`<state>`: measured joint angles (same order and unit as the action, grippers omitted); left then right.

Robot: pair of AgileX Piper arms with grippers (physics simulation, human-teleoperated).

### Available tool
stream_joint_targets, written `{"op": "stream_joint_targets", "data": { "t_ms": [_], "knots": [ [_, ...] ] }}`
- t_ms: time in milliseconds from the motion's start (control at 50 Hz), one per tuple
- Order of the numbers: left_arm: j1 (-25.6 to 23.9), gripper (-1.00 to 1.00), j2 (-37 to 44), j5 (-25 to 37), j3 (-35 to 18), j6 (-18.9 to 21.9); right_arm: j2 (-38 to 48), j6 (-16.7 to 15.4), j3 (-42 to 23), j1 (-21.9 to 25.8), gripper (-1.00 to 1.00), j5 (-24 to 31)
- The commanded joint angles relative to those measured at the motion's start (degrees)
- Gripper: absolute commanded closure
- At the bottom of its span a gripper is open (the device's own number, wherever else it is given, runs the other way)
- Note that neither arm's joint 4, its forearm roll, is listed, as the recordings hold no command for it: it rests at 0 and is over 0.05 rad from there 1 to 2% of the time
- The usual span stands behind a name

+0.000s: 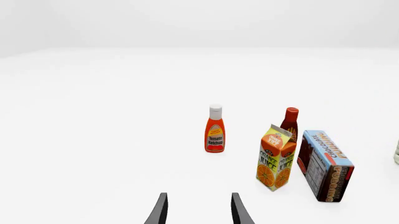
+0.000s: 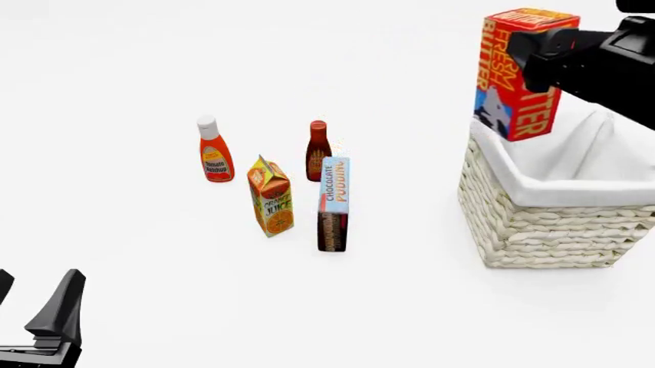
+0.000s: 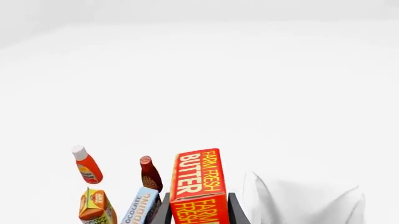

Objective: Pick the butter and place it in the basket.

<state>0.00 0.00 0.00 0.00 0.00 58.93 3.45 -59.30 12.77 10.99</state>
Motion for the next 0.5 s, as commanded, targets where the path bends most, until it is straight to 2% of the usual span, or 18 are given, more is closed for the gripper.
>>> {"op": "stream_joint_targets", "data": {
  "t_ms": [20,220,500],
  "knots": [
    [0.0,-1.0,0.0,0.0,0.0,0.0,-2.74,1.9,2.56,-4.2,1.0,-3.77],
    [0.0,-1.0,0.0,0.0,0.0,0.0,-4.67,2.3,5.54,-7.97,1.0,-7.2],
    [0.0,-1.0,0.0,0.0,0.0,0.0,-5.39,1.37,9.45,-10.46,1.0,-12.83]
  ]
}}
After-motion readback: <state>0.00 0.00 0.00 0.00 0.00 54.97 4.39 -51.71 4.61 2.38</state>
